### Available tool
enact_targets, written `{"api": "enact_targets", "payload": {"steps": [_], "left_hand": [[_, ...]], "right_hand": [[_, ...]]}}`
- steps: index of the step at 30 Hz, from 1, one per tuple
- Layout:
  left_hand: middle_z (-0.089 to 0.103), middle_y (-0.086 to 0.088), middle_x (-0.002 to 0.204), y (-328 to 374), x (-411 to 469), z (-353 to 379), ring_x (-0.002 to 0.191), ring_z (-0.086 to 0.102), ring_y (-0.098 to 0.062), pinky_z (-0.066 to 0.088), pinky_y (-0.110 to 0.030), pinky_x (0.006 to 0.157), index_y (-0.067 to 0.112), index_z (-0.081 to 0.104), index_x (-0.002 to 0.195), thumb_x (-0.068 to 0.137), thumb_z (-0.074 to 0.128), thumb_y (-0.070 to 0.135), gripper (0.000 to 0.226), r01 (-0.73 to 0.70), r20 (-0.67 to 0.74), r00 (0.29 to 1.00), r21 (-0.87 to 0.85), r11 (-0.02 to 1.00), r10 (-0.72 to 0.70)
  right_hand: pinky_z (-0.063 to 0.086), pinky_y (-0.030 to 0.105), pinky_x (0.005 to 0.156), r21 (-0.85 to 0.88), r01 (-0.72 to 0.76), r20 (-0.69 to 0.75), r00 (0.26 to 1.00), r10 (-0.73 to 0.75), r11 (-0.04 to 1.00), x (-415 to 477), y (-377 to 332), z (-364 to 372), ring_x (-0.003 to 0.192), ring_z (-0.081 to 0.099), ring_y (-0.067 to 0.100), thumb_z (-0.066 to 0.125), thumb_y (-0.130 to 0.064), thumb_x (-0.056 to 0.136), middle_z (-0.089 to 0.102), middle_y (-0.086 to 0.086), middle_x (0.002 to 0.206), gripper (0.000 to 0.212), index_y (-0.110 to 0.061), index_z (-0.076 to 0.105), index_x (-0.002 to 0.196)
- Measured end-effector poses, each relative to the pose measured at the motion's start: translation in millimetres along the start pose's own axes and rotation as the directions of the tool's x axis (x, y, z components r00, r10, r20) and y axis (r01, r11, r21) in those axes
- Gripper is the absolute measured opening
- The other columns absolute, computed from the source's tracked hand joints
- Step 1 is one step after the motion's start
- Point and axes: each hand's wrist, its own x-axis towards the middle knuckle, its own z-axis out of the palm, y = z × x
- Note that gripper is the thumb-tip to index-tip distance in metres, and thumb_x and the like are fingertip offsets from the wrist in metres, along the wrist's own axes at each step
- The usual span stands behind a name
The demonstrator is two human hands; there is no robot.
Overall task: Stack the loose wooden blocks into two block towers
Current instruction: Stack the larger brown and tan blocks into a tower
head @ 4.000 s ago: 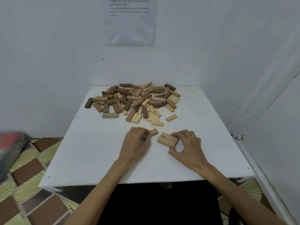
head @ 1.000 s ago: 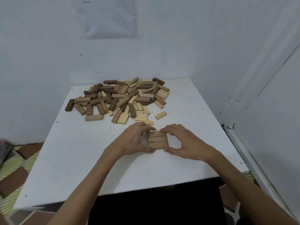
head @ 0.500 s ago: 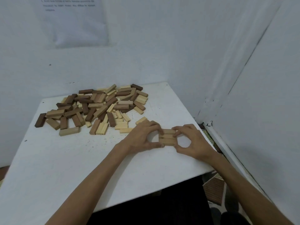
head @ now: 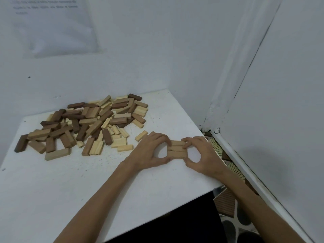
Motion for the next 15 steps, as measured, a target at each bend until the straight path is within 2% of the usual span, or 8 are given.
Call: {"api": "enact_targets", "payload": {"steps": [4, 10, 13, 15], "left_hand": [[0.062, 0.017, 0.123, 1.5, -0.6, -2.1, 0.106, 0.057, -0.013, 0.047, -0.041, 0.090, 0.027, 0.063, 0.116, 0.084, 0.077, 0.055, 0.045, 0.006, -0.003, 1.000, -0.023, 1.000, -0.006], [0.061, 0.018, 0.123, 1.6, -0.4, -1.2, 0.109, 0.057, -0.011, 0.047, -0.039, 0.091, 0.028, 0.063, 0.114, 0.083, 0.076, 0.057, 0.045, 0.022, 0.000, 1.000, -0.005, 1.000, -0.022], [0.056, 0.027, 0.119, 4.4, -2.1, -4.6, 0.106, 0.051, 0.000, 0.044, -0.031, 0.091, 0.030, 0.058, 0.123, 0.079, 0.079, 0.057, 0.056, 0.080, 0.002, 0.997, -0.030, 0.996, -0.080], [0.052, 0.032, 0.118, 6.0, -2.8, -6.1, 0.106, 0.049, 0.002, 0.041, -0.027, 0.090, 0.031, 0.053, 0.128, 0.075, 0.082, 0.057, 0.066, 0.126, 0.012, 0.992, -0.046, 0.991, -0.125]], "right_hand": [[0.046, 0.051, 0.104, 0.001, 0.006, -0.001, 1.000, -0.006, 1.000, -0.5, 1.8, 0.8, 0.127, 0.054, 0.012, 0.078, -0.028, 0.078, 0.060, -0.022, 0.130, 0.038, -0.025, 0.065, 0.114], [0.045, 0.054, 0.103, -0.004, 0.008, 0.013, 1.000, -0.008, 1.000, -1.9, 1.9, 0.3, 0.128, 0.052, 0.010, 0.075, -0.033, 0.080, 0.057, -0.025, 0.130, 0.040, -0.028, 0.061, 0.117], [0.044, 0.054, 0.104, 0.000, -0.014, 0.027, 1.000, 0.014, 1.000, -2.8, 0.9, 0.8, 0.129, 0.051, 0.010, 0.075, -0.036, 0.080, 0.056, -0.021, 0.132, 0.048, -0.031, 0.056, 0.124], [0.042, 0.052, 0.107, -0.006, -0.033, 0.036, 0.999, 0.033, 0.999, -3.8, -0.7, 0.7, 0.129, 0.050, 0.007, 0.073, -0.039, 0.080, 0.055, -0.019, 0.132, 0.056, -0.029, 0.052, 0.131]]}}
